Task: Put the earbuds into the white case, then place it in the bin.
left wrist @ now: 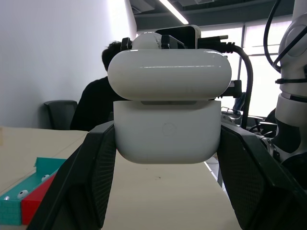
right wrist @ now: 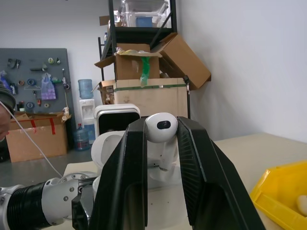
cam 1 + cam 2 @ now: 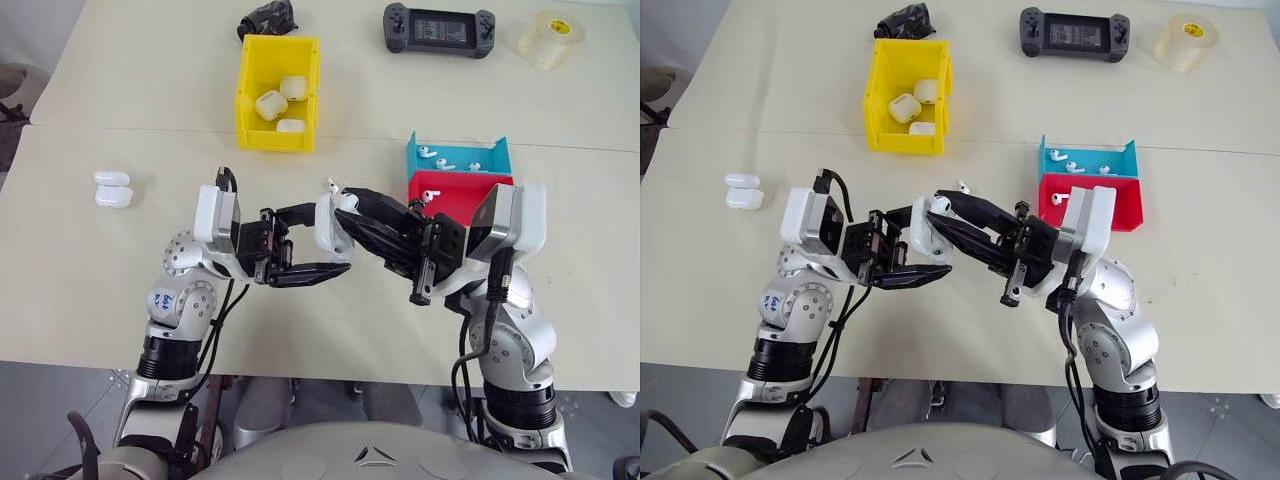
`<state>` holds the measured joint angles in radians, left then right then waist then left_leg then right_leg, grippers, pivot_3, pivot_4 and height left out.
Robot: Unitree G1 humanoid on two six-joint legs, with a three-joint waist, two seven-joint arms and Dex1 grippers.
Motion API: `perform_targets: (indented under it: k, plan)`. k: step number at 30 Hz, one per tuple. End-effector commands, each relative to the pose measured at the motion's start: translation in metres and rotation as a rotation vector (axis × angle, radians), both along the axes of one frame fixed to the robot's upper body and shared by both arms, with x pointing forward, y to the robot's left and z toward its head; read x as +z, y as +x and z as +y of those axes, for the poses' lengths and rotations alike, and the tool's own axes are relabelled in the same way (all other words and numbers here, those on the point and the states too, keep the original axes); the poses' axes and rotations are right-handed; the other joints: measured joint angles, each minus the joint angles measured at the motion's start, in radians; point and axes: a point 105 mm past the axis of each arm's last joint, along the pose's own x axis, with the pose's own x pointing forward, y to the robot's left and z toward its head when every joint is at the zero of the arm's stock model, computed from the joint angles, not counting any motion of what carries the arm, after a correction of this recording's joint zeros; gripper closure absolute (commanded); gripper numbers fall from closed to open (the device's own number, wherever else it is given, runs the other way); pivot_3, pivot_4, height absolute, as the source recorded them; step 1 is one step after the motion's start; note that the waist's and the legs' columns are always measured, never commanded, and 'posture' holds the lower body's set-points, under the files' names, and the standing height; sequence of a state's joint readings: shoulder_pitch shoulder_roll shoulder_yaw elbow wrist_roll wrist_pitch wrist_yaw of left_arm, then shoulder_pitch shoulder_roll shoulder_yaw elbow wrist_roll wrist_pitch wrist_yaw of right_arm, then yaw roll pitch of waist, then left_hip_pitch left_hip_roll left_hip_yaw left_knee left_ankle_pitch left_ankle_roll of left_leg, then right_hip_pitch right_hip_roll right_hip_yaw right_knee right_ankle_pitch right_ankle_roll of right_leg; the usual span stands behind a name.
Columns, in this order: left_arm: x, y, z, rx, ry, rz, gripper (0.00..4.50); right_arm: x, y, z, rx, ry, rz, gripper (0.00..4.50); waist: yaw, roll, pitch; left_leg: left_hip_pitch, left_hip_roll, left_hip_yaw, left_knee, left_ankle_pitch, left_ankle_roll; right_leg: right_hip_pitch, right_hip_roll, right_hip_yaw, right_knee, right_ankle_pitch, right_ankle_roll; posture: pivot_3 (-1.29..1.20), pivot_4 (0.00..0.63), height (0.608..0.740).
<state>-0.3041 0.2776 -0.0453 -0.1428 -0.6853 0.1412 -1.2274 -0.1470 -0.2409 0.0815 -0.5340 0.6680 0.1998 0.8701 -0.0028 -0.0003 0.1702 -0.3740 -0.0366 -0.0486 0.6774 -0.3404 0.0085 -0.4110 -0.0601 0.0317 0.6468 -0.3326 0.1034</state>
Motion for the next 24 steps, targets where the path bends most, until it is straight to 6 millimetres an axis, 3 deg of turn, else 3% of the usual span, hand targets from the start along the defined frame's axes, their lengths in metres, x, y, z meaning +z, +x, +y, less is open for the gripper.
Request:
perform_targets:
  k: [1, 10, 24]
  plan:
    - [0.011, -0.004, -0.002, -0.024, -0.025, -0.043, 1.73, 0.001, 0.0, 0.005, 0.011, 0.004, -0.016, 3.98, -0.001, 0.0, 0.0, 0.0, 0.0, 0.0, 0.0, 0.0, 0.0, 0.0, 0.0, 0.0, 0.0, 0.0, 0.0, 0.0, 0.15, 0.74]
    - [0.018, 0.0, -0.001, 0.005, -0.056, -0.057, 1.73, -0.017, 0.002, -0.001, 0.009, -0.04, 0.035, 3.98, 0.0, 0.0, 0.0, 0.0, 0.0, 0.0, 0.0, 0.0, 0.0, 0.0, 0.0, 0.0, 0.0, 0.0, 0.0, 0.0, 0.15, 0.74]
    - [0.021, 0.002, 0.0, 0.021, -0.071, -0.061, 1.73, -0.018, 0.003, -0.011, 0.024, -0.079, 0.028, 3.98, 0.001, 0.0, 0.0, 0.0, 0.0, 0.0, 0.0, 0.0, 0.0, 0.0, 0.0, 0.0, 0.0, 0.0, 0.0, 0.0, 0.15, 0.74]
